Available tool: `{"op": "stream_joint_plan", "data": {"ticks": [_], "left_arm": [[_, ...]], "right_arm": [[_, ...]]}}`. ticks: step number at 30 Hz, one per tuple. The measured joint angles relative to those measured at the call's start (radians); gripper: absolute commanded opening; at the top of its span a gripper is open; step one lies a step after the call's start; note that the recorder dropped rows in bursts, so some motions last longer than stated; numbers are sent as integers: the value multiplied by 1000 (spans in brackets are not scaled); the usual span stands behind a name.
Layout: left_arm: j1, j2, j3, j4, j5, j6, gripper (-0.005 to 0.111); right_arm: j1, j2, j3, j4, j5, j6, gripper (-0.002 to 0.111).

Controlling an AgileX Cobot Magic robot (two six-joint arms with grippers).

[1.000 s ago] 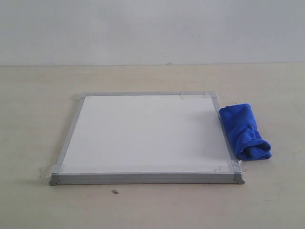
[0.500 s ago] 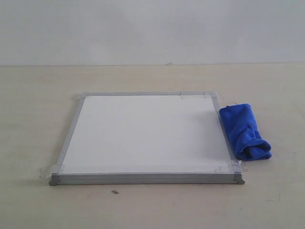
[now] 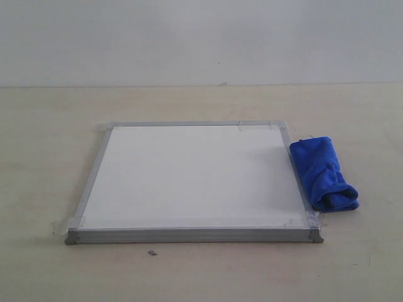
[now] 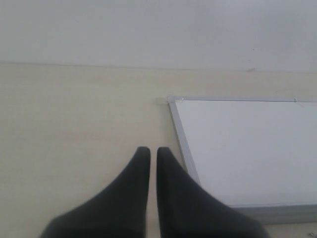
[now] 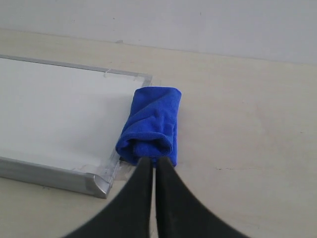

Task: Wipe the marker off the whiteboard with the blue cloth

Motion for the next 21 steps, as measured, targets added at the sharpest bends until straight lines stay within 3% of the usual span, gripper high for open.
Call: {"op": "stream_joint_plan", "data": {"ticks": [14,21], "left_arm": [[0,0,0,0,0,0,5],[0,0,0,0,0,0,5]], "right_arm": [[-1,0,0,13,4,44,0],[-49,0,0,13,4,48,0]]}}
